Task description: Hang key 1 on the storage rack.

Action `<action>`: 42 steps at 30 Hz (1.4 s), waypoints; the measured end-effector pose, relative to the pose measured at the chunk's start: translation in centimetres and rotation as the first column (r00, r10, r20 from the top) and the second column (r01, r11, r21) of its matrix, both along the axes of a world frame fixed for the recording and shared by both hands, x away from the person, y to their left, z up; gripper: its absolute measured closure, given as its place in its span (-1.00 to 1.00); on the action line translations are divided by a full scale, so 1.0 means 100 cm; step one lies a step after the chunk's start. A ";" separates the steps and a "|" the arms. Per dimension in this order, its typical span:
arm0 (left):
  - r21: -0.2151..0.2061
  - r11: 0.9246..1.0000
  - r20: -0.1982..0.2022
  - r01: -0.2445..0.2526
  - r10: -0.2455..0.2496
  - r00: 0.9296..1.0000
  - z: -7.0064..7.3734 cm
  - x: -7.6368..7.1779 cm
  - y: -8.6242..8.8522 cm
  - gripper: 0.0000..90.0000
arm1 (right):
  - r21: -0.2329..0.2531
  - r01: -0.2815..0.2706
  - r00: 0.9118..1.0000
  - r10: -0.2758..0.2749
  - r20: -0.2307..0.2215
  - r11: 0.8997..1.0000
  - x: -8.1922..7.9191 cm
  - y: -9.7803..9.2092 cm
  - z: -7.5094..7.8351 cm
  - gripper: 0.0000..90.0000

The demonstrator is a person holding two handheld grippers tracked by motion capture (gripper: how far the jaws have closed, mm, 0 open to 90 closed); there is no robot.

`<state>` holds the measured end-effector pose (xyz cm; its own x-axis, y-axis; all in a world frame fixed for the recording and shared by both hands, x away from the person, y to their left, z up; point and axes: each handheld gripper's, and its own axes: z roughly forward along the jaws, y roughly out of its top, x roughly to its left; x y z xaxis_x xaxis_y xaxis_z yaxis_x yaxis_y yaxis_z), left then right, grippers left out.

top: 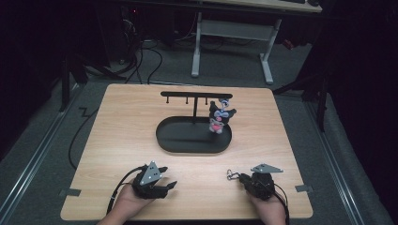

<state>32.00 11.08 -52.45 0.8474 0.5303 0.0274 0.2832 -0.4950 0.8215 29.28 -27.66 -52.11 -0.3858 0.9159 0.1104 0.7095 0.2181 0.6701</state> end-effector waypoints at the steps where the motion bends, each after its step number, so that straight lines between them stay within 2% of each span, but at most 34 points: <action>1: 0.001 1.000 0.000 0.000 0.000 1.000 0.000 0.000 0.000 -0.18 | 0.002 -0.007 1.000 0.007 0.005 1.000 -0.001 0.000 0.000 0.83; 7: 0.007 1.000 0.000 -0.015 0.015 1.000 -0.001 -0.002 0.005 -0.19 | 0.037 -0.071 0.997 0.071 0.019 0.997 -0.002 0.015 0.007 0.69; 8: -0.035 0.999 -0.033 -0.040 0.039 0.999 -0.002 -0.006 0.004 -0.19 | 0.040 -0.083 0.996 0.082 0.022 0.996 -0.001 0.018 0.007 0.66; 9: 0.004 1.000 -0.001 -0.026 0.026 1.000 -0.001 -0.004 0.009 -0.18 | 0.039 -0.090 0.996 0.089 0.019 0.995 0.001 0.021 0.008 0.63; 13: 0.002 0.999 -0.005 -0.054 0.054 0.999 -0.001 -0.009 0.020 -0.18 | 0.009 -0.105 0.994 0.105 0.019 0.994 0.010 0.029 0.007 0.62; 20: -0.011 0.996 -0.007 -0.088 0.088 0.996 0.002 -0.013 0.033 -0.18 | -0.001 -0.119 0.993 0.119 -0.002 0.993 0.020 0.028 0.010 0.89; 23: -0.011 0.997 -0.010 -0.082 0.082 0.997 0.002 -0.013 0.032 -0.18 | 0.010 -0.121 0.993 0.121 0.001 0.993 0.018 0.024 0.012 0.97; 35: 0.002 1.000 0.011 -0.027 0.027 1.000 0.003 -0.010 0.017 -0.19 | 0.030 -0.095 0.995 0.095 -0.013 0.995 0.006 0.009 0.013 0.97; 38: -0.004 1.000 0.012 -0.021 0.021 1.000 0.004 -0.009 0.016 -0.19 | 0.033 -0.095 0.995 0.096 -0.016 0.995 0.003 0.008 0.012 0.97; 39: -0.045 0.998 -0.015 -0.037 0.036 0.999 0.003 -0.012 0.013 -0.18 | 0.033 -0.097 0.995 0.098 -0.017 0.995 0.002 0.007 0.012 0.97; 42: -0.046 0.998 -0.014 -0.033 0.032 0.999 0.004 -0.011 0.012 -0.18 | 0.030 -0.096 0.995 0.096 -0.019 0.995 -0.001 0.006 0.012 0.96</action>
<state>30.87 12.31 -52.09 0.8297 0.5581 -0.0093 0.3099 -0.4468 0.8393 29.16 -27.10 -50.90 -0.4691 0.8711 0.1450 0.7000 0.2667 0.6624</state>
